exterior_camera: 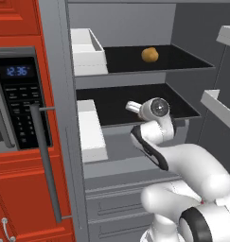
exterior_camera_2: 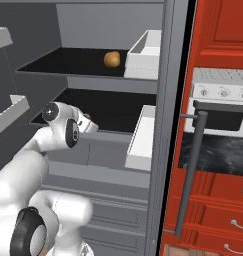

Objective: Place the cold items (potato and mushroom) from the fridge in one tupperware on the dining counter. Place the warm items (hot dog and kebab skewer) in the stove area in another tupperware.

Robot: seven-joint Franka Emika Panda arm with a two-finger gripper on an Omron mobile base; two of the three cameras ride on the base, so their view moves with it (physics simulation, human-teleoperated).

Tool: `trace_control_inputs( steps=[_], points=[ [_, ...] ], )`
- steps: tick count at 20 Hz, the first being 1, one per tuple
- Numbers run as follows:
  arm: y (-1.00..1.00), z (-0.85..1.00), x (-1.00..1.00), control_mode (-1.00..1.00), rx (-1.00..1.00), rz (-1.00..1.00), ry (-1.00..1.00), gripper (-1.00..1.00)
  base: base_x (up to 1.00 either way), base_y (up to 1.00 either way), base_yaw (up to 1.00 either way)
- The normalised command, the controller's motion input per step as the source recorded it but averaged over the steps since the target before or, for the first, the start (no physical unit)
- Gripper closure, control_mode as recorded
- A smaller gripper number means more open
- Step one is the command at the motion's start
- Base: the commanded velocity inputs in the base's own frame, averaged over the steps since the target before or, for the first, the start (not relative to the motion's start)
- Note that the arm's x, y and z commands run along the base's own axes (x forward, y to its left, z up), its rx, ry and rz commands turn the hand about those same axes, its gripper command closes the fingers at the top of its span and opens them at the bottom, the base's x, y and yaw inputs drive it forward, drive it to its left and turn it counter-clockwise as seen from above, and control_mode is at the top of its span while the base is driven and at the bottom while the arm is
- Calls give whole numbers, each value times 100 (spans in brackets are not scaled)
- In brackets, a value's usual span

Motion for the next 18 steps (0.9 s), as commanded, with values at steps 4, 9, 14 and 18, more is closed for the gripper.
trace_control_inputs(
  steps=[4, 9, 14, 18],
  points=[
    [-1, 60, -67, -100, 1, 0, 7, 100, 0, 0, 0],
    [0, 36, -79, -100, 0, 0, 9, 100, 0, 0, 0],
    [0, 39, -81, -100, 0, 0, 6, 100, 0, 0, 0],
    [-3, 42, -80, -100, 0, 0, 5, 100, 0, 0, 0]
  ],
)
